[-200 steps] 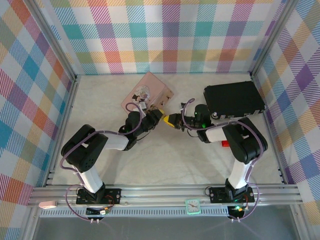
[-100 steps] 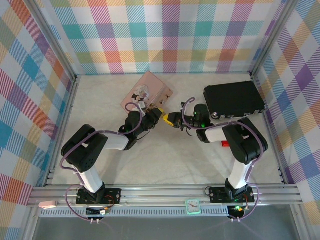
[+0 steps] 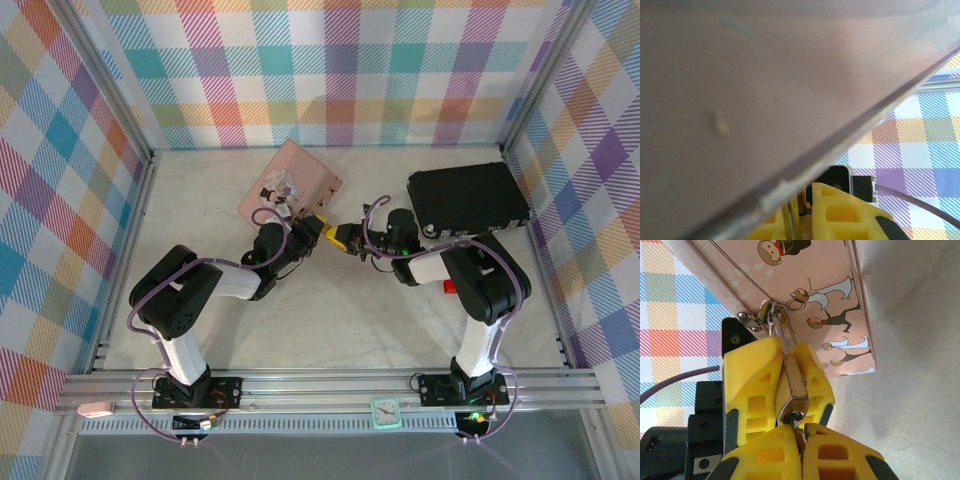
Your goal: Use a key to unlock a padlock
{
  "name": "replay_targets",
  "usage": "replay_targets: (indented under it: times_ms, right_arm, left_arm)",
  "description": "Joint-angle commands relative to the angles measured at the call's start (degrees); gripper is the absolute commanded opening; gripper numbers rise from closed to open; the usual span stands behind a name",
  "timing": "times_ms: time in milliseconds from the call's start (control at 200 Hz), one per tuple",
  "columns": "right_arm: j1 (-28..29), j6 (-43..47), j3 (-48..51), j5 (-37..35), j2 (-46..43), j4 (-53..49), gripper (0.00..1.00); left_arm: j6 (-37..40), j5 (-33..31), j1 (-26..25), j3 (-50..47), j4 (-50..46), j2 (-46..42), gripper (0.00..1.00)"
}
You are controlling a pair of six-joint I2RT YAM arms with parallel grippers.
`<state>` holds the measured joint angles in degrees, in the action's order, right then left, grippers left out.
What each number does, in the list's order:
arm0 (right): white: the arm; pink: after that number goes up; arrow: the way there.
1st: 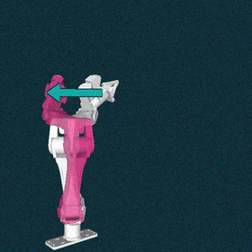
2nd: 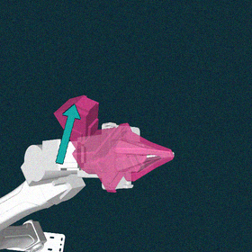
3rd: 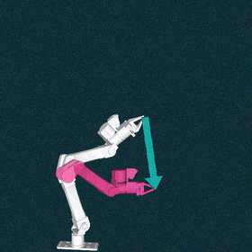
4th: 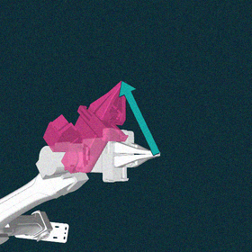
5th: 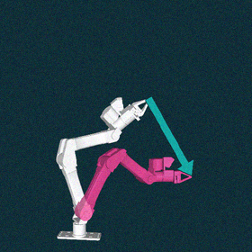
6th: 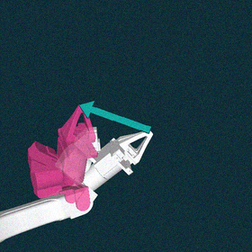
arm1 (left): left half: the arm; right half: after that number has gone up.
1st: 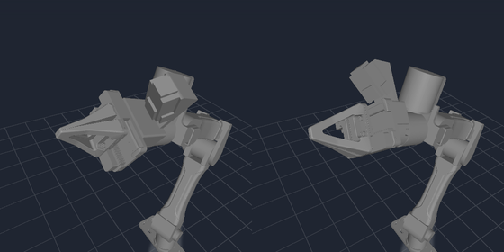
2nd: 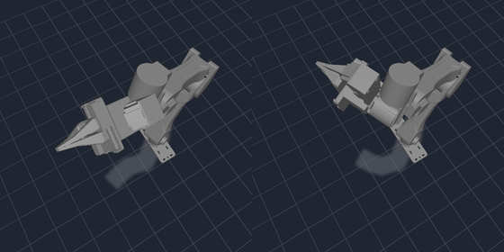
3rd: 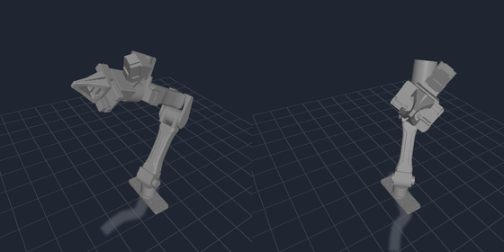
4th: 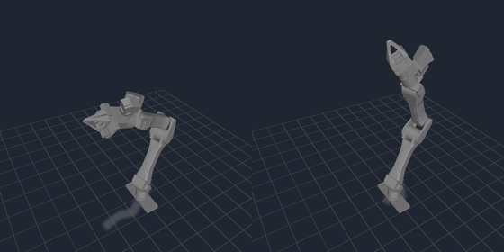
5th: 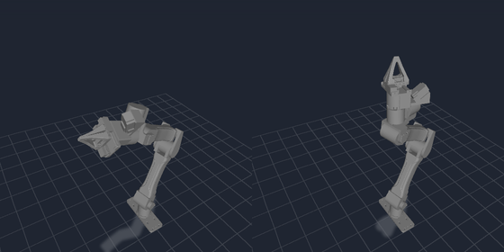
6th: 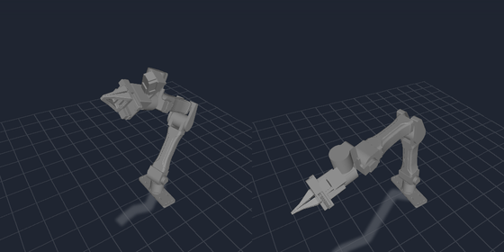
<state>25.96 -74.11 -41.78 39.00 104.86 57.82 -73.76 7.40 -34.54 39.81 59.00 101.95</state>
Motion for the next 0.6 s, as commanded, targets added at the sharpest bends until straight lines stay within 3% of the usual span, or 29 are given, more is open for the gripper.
replay_targets:
  times_ms: [0, 130, 450, 595]
  right_arm:
    - [-2.14, 2.05, -0.39, -6.39, -1.03, 5.73, 0.05]
    - [-2.22, 2.34, 0.4, -6.57, -1.48, 5.81, 0.07]
    - [-2.83, 1.36, 2.43, -6.99, -1.24, 8.18, 0.27]
    - [-2.93, 1.25, 2.83, -6.8, -0.92, 8.78, 0.34]
  left_arm:
    - [-0.88, 3.9, -1.6, 0.02, 0.98, 0.55, 0.0]
    - [-0.07, 0.66, -1.11, 1.03, -2.14, 0.69, 0.0]
    - [-2.27, -7.05, -0.84, 2.87, -6.48, 2.9, 0.0]
    - [-2.51, -7.23, -0.53, 3.65, -6.25, 3.69, 0.0]
